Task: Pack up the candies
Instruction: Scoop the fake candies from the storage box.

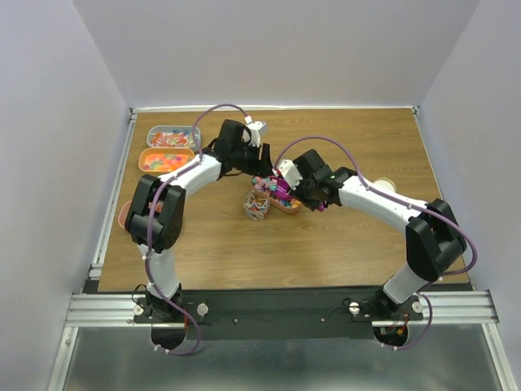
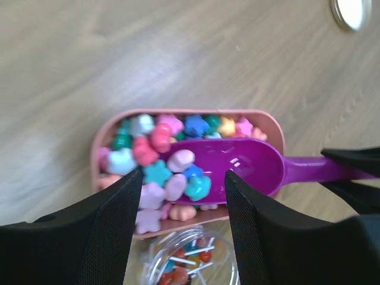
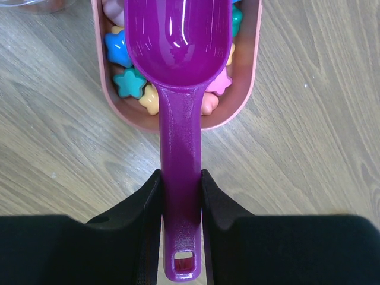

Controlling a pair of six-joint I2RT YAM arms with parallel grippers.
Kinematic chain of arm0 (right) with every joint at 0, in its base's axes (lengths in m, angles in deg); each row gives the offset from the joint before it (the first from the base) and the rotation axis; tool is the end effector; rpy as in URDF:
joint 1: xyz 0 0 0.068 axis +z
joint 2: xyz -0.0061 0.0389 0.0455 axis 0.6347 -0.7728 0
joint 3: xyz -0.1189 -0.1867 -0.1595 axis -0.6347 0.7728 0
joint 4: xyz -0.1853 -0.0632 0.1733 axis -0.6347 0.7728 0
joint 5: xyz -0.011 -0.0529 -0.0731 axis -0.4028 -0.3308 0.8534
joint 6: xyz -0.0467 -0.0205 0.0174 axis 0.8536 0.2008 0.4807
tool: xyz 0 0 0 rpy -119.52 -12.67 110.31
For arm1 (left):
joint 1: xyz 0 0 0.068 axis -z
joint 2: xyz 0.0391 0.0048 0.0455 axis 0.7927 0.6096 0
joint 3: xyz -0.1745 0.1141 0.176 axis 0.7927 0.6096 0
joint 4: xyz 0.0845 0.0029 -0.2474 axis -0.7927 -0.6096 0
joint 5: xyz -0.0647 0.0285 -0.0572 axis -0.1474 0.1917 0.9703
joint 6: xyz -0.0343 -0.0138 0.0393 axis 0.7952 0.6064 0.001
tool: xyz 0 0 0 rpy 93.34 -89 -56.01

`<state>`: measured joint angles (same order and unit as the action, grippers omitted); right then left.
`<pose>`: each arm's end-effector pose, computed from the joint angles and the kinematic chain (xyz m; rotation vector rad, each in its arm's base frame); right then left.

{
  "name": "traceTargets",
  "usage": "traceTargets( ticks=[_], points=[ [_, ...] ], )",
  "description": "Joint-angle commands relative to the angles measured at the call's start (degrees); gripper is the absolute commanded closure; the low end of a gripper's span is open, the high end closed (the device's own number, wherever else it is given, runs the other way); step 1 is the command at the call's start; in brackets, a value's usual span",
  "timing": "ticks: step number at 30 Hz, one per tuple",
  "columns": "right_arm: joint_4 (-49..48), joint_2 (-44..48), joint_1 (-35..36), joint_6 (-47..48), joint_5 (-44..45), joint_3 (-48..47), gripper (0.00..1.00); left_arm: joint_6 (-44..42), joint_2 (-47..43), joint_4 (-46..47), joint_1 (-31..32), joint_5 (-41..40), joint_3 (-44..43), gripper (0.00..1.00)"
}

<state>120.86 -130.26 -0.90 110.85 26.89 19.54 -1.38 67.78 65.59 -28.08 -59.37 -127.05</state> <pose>0.2644 0.2070 0.2254 -1.2885 2.2589 0.0091 0.3799 -0.1918 0.2092 0.5050 2.2955 -0.9438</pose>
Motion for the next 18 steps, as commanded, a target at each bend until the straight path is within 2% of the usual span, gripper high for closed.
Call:
traceTargets(
  ticks=[1, 4, 6, 14, 16, 18],
  points=[
    [-0.6, 2.6, -0.4, -0.4, -0.5, 0.3, 0.99, -2.4, -4.6, -3.2, -1.8, -16.7, -1.1, 0.34],
    [0.8, 2.5, -0.3, -0.3, 0.1, -1.2, 0.99, -5.4, -2.7, -7.8, -1.9, -22.8, -3.3, 0.34],
    [1.3, 2.5, -0.3, -0.2, 0.3, -1.5, 0.99, -6.7, -1.7, -9.8, -1.9, -24.1, -4.1, 0.35],
    [2.5, 1.3, -0.3, 0.0, 0.0, -2.6, 0.99, -7.5, 1.9, -10.7, -1.4, -19.8, -5.1, 0.43],
    [3.4, 0.9, -0.3, 0.0, 0.1, -3.2, 0.99, -7.4, 2.6, -10.7, -1.0, -19.0, -5.3, 0.49],
    [4.3, 0.5, -0.3, 0.1, 0.1, -4.2, 0.99, -7.3, 3.0, -10.7, -0.6, -19.1, -5.7, 0.51]
  ],
)
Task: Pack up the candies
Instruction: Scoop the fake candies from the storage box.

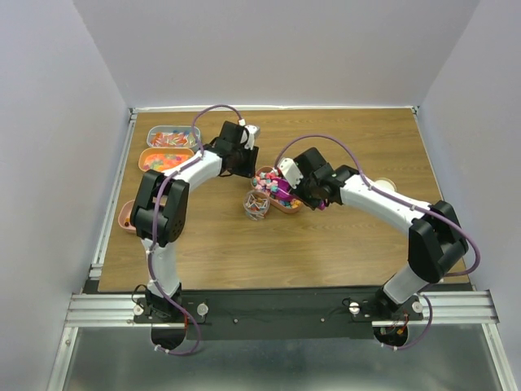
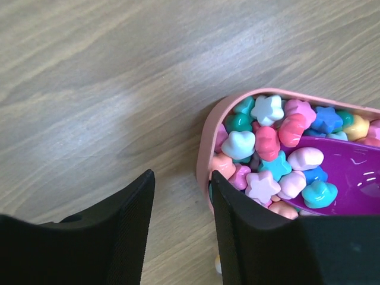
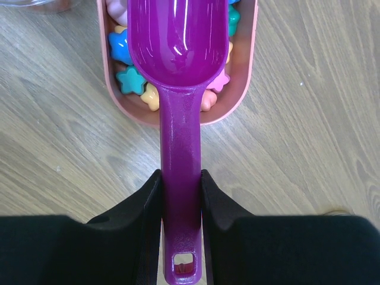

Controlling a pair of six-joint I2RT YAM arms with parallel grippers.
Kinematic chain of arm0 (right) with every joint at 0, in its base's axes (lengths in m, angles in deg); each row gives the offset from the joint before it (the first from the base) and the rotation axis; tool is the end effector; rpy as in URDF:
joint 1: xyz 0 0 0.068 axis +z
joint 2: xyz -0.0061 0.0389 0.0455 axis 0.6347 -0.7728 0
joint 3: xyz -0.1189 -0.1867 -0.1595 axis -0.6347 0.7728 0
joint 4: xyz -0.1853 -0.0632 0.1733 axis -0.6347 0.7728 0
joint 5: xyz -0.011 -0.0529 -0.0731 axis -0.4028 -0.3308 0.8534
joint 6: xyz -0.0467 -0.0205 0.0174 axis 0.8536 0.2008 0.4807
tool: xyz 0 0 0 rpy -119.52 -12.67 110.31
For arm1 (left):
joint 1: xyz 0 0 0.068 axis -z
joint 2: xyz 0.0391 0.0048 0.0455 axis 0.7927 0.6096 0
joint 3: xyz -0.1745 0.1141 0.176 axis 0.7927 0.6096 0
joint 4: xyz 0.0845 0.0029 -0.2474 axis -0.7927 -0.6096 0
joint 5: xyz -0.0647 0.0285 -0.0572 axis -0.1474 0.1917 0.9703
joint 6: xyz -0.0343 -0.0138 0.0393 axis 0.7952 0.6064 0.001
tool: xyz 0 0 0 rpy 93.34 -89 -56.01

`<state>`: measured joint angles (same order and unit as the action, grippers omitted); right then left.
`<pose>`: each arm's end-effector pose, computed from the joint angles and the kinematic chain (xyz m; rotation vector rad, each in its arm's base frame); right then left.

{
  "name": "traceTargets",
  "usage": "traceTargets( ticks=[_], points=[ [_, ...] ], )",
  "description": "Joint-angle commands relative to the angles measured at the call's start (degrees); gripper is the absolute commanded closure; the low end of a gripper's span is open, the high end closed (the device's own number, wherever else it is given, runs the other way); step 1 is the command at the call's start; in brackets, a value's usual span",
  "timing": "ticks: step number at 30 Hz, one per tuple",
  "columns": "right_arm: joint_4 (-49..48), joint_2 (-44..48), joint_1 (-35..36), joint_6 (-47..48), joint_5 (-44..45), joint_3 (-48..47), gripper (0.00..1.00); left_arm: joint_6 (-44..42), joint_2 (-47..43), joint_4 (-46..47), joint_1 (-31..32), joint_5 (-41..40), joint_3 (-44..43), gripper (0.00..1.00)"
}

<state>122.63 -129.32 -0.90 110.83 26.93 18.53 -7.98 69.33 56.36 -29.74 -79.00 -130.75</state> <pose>0.2627 0.2056 0.2342 -1.2862 2.2566 0.0090 0.3928 -0.1715 0.2033 0.4206 2.4092 -0.4616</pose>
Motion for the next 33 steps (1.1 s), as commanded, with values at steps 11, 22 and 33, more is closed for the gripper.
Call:
traceTargets(
  ticks=[11, 22, 33],
  points=[
    [5.5, -2.1, -0.2, 1.0, -0.5, -6.8, 0.99, -0.4, 3.5, -1.5, 2.3, 1.3, -4.1, 0.57],
    [11.0, -4.8, -0.1, 1.4, 0.9, -10.6, 0.99, -1.2, 5.3, -2.5, 2.9, -0.5, -5.1, 0.82],
    [15.9, -9.5, 0.6, 2.3, 0.1, -16.1, 0.99, -1.2, 4.4, -2.9, 3.8, -0.6, -5.6, 1.00]
  ],
)
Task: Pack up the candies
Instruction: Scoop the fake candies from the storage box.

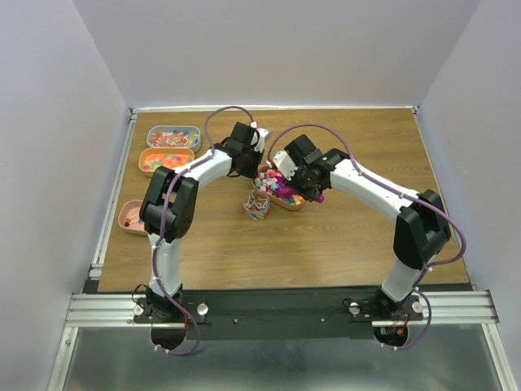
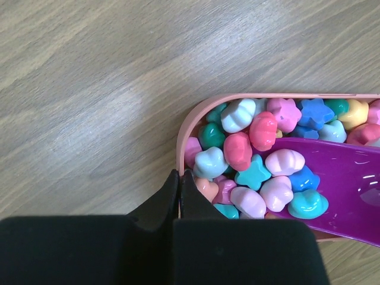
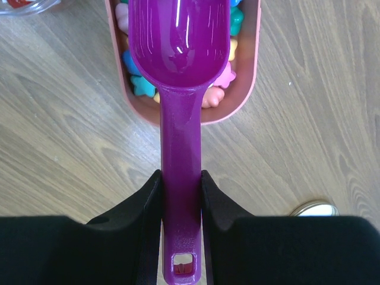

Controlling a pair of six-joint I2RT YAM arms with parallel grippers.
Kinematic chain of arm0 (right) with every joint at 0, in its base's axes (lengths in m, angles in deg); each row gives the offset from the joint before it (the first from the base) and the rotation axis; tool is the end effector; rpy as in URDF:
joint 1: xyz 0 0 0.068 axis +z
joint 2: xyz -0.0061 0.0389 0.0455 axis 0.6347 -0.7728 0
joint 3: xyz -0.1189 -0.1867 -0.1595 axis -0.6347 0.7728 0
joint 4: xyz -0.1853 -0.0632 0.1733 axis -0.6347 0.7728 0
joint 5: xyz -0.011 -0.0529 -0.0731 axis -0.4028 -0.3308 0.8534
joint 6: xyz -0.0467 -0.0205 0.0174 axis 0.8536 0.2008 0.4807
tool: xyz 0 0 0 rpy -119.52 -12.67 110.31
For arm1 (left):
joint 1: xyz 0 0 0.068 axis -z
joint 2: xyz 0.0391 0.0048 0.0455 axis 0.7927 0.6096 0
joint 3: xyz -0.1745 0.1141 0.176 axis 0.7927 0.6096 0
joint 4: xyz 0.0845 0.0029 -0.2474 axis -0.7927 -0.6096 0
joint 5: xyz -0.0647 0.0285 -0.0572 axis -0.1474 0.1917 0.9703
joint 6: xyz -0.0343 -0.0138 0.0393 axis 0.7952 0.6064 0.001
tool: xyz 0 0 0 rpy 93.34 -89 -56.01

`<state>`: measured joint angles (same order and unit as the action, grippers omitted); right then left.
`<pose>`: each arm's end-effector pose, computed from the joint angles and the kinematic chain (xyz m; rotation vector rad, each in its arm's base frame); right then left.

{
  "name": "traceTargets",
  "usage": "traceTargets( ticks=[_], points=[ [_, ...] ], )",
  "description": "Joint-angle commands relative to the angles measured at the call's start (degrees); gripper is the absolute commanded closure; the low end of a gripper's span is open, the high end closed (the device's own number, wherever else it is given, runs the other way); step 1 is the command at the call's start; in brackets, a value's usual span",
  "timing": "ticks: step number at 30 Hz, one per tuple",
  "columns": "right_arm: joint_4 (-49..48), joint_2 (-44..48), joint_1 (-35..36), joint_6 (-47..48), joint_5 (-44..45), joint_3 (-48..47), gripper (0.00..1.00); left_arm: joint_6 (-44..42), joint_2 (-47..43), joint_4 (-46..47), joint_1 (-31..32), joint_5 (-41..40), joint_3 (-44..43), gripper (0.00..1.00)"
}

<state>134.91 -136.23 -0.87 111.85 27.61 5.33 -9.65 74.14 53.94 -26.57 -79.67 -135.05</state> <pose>0.2828 0.2213 0.2532 -1.3597 2.3317 -0.0333 0.3968 -0.1993 0.1887 0.5216 2.4440 -0.4493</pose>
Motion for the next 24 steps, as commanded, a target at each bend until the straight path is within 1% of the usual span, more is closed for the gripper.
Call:
traceTargets(
  ticks=[1, 7, 10, 13, 16, 22, 24],
  points=[
    [3.8, -2.9, 0.6, 1.3, -0.6, -3.0, 0.99, 0.5, -0.6, -0.3, 0.7, 0.1, -1.2, 1.00],
    [3.7, -1.9, 0.7, 2.0, -0.6, -1.2, 0.99, 0.6, -3.3, 0.1, 0.6, -0.6, -1.4, 1.00],
    [2.3, -2.8, 0.7, 2.2, -3.4, -1.6, 0.99, 0.9, -4.7, 0.6, 0.6, -0.3, -1.4, 1.00],
    [-2.0, -3.1, 0.7, 2.1, -6.3, 0.1, 0.99, 1.2, -5.8, 1.0, 0.6, -0.4, -1.4, 1.00],
    [-6.2, -1.7, 0.6, 1.9, -5.8, 4.1, 0.99, 1.2, -6.6, 1.3, 0.6, -0.6, -1.3, 1.00],
    [-11.3, -1.7, 0.6, 1.0, -6.4, 5.5, 0.99, 1.3, -7.3, 1.6, 0.6, -0.4, -1.1, 1.00],
    [-12.4, -1.0, 0.5, 1.0, -5.2, 7.2, 0.99, 1.3, -7.6, 1.7, 0.6, -0.7, -1.0, 1.00]
  ],
)
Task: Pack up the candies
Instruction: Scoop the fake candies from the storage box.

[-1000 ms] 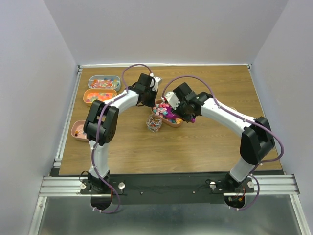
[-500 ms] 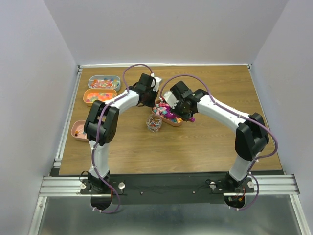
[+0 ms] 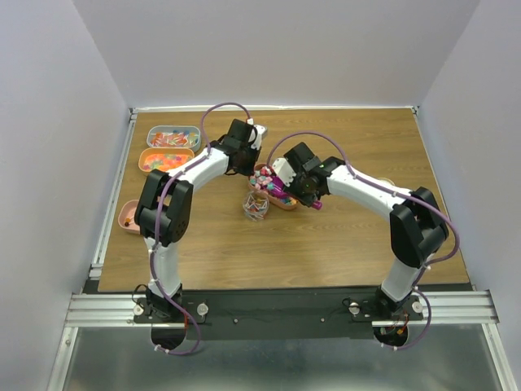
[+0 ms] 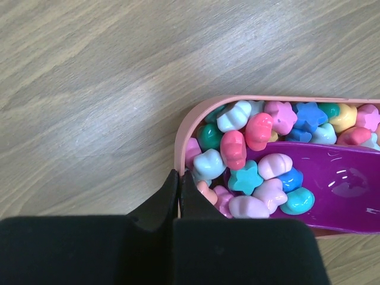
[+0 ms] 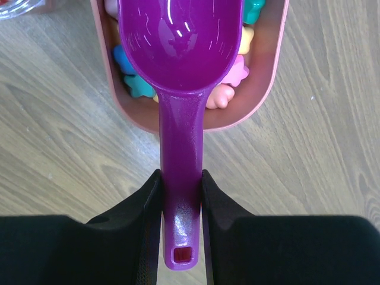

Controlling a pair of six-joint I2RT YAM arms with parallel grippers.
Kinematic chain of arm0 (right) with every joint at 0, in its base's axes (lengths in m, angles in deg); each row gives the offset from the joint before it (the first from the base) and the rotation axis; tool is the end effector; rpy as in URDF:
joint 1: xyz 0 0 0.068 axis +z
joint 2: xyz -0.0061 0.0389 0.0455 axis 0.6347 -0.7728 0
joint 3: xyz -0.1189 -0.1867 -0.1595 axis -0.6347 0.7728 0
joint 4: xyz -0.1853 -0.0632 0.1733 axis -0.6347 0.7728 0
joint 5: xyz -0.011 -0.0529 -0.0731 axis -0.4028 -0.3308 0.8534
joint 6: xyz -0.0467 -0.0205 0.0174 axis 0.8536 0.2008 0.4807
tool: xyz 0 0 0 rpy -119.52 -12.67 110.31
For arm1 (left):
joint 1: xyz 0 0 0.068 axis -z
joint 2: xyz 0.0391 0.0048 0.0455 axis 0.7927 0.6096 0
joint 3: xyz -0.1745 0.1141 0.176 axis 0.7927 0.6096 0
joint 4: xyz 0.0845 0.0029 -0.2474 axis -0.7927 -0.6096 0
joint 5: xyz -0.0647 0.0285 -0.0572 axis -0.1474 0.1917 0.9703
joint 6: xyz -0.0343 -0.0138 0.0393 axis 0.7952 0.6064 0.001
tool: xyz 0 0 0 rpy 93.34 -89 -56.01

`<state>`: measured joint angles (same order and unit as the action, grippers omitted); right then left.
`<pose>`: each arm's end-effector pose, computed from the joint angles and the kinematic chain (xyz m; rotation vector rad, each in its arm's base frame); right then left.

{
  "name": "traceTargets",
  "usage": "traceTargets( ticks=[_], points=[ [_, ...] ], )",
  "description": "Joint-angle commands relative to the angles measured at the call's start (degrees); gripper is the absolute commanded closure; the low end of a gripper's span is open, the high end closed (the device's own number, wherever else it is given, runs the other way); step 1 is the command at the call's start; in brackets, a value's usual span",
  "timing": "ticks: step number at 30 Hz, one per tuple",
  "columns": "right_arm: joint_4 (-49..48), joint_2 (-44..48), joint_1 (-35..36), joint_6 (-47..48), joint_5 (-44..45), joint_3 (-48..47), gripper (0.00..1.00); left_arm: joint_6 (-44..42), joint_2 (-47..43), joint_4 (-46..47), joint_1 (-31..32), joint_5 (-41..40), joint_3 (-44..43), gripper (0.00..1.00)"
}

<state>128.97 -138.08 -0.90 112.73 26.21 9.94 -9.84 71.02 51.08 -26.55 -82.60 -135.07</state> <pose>0.2851 0.2240 0.2231 -1.3899 2.3281 -0.0070 0.3898 -0.1941 0.2080 0.5023 2.4380 -0.3867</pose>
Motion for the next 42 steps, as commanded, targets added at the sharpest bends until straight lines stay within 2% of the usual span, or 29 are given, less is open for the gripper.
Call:
traceTargets(
  ticks=[1, 7, 10, 13, 16, 22, 42],
  points=[
    [-7.0, 1.2, 0.4, 0.2, -3.8, 3.3, 0.99, 1.5, -4.6, 4.6, 0.6, 2.2, -0.8, 1.00],
    [-10.1, 2.0, 0.1, -0.6, -2.6, 5.2, 0.99, 1.6, -4.4, 4.8, 0.6, 2.2, -0.6, 1.00],
    [-11.5, 1.8, -0.6, -1.2, -5.7, 5.6, 0.99, 1.6, -4.5, 5.0, 0.5, 2.0, -0.5, 1.00],
    [-12.4, 2.0, -1.0, -1.4, -3.8, 6.8, 0.99, 1.8, -4.4, 5.2, 0.1, 2.0, -0.4, 1.00],
    [-12.1, 1.3, -1.0, -2.0, -6.2, 5.4, 0.99, 2.1, -4.1, 5.5, -0.7, 2.9, -0.5, 1.00],
    [-12.4, 4.9, -2.0, -1.9, -2.3, 9.6, 0.99, 2.2, -3.8, 6.1, -2.2, 3.3, 0.2, 1.00],
    [-13.0, 13.6, -2.9, -4.3, -2.0, 13.0, 0.99, 4.2, 0.9, 8.4, -2.4, 6.6, 2.4, 0.98]
  ],
)
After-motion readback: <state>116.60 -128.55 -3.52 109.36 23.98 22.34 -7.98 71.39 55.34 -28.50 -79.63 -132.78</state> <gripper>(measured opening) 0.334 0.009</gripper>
